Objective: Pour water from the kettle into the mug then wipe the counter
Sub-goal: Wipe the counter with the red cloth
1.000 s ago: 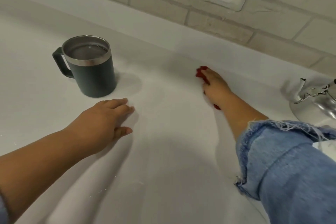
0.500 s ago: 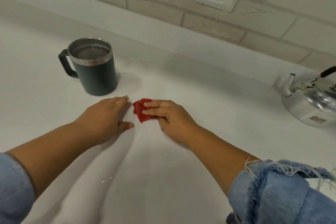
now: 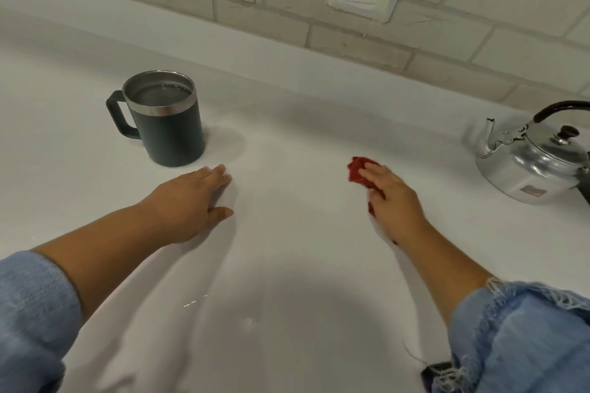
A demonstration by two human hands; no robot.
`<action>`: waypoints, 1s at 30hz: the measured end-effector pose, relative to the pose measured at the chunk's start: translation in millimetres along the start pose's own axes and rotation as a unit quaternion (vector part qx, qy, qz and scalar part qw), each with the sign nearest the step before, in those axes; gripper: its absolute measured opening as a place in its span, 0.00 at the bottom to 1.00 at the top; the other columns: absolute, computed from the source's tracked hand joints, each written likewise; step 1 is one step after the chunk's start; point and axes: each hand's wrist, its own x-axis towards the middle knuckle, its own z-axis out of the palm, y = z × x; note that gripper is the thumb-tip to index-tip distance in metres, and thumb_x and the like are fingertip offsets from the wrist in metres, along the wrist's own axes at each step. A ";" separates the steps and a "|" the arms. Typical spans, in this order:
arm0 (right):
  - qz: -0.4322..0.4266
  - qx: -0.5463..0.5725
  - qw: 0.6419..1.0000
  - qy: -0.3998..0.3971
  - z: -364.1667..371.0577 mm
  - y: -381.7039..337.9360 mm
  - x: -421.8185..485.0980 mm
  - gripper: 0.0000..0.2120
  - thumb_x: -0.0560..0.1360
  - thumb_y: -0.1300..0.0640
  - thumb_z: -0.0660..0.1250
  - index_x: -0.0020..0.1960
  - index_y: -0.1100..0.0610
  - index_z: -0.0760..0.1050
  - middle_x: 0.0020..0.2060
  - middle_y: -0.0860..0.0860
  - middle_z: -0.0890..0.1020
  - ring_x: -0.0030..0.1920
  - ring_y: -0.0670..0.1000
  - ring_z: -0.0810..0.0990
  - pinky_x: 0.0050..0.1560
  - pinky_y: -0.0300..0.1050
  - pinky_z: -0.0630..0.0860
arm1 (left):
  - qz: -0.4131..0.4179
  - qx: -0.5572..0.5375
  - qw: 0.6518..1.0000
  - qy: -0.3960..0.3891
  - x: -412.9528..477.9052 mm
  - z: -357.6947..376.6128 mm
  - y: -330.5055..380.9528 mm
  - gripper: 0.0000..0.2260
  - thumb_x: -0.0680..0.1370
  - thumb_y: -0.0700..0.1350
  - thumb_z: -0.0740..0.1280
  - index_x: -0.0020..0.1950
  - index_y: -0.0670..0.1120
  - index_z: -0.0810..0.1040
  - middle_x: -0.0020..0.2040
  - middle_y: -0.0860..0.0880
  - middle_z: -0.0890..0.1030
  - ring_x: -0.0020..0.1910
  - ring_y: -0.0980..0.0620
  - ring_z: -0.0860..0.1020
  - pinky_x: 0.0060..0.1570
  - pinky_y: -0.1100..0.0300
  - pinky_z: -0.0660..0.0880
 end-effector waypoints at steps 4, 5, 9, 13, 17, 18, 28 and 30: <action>-0.073 0.014 0.997 -0.012 39.1 -40.4 -37.5 0.22 0.72 0.73 0.60 0.62 0.59 0.77 0.67 0.54 0.73 0.72 0.55 0.66 0.71 0.33 0.53 | -0.003 -0.001 1.000 -0.006 -0.9 -1.3 2.5 0.31 0.77 0.59 0.60 0.76 0.53 0.54 0.78 0.54 0.52 0.74 0.48 0.60 0.69 0.54 0.61; -0.080 0.016 0.997 -0.007 47.6 -50.9 -48.6 0.22 0.73 0.73 0.60 0.63 0.58 0.77 0.67 0.54 0.73 0.72 0.55 0.65 0.72 0.38 0.54 | -0.003 -0.001 1.000 -0.007 -1.4 -1.8 3.1 0.31 0.77 0.59 0.60 0.76 0.52 0.54 0.78 0.54 0.52 0.74 0.48 0.60 0.69 0.54 0.61; -0.098 0.039 0.994 -0.038 70.3 -89.5 -83.0 0.22 0.76 0.69 0.59 0.65 0.53 0.75 0.69 0.46 0.71 0.72 0.46 0.61 0.74 0.38 0.52 | -0.006 0.003 1.000 -0.013 -4.0 -4.1 5.6 0.31 0.77 0.58 0.60 0.77 0.51 0.53 0.78 0.52 0.52 0.74 0.47 0.60 0.69 0.53 0.60; 0.041 0.299 0.952 -0.055 54.1 -103.4 -90.2 0.22 0.75 0.71 0.58 0.56 0.49 0.80 0.53 0.49 0.82 0.45 0.47 0.80 0.52 0.46 0.78 | -0.006 0.005 1.000 -0.021 -4.8 -4.4 6.4 0.32 0.78 0.58 0.59 0.77 0.51 0.51 0.78 0.51 0.52 0.75 0.47 0.59 0.70 0.53 0.59; 0.166 0.421 0.887 0.098 -18.2 -46.8 -71.7 0.20 0.74 0.71 0.58 0.54 0.52 0.81 0.23 0.51 0.78 0.17 0.49 0.69 0.20 0.36 0.68 | -0.006 0.001 1.000 -0.017 -5.3 -3.6 6.2 0.32 0.77 0.58 0.60 0.77 0.50 0.51 0.78 0.50 0.53 0.74 0.46 0.61 0.70 0.53 0.61; 0.192 0.411 0.879 0.147 -38.0 -26.3 -68.5 0.20 0.73 0.71 0.58 0.54 0.53 0.81 0.23 0.50 0.79 0.17 0.49 0.69 0.20 0.37 0.68 | -0.005 0.002 1.000 -0.017 -5.4 -4.0 6.2 0.32 0.77 0.58 0.60 0.77 0.50 0.51 0.78 0.50 0.54 0.73 0.45 0.62 0.69 0.53 0.61; 0.143 -0.028 0.984 0.107 -57.2 58.6 -94.9 0.22 0.72 0.71 0.62 0.62 0.56 0.77 0.67 0.52 0.74 0.67 0.48 0.70 0.66 0.28 0.55 | -0.005 0.008 1.000 -0.018 -5.8 -5.9 8.5 0.32 0.77 0.58 0.60 0.77 0.50 0.52 0.78 0.49 0.55 0.72 0.44 0.64 0.69 0.51 0.63; 0.082 -0.045 0.991 0.098 -37.9 31.9 -98.9 0.21 0.71 0.73 0.63 0.60 0.58 0.78 0.65 0.54 0.76 0.64 0.46 0.69 0.61 0.19 0.52 | -0.006 0.008 1.000 -0.019 -6.1 -5.9 9.4 0.32 0.77 0.57 0.60 0.77 0.50 0.51 0.78 0.49 0.55 0.72 0.44 0.64 0.69 0.51 0.62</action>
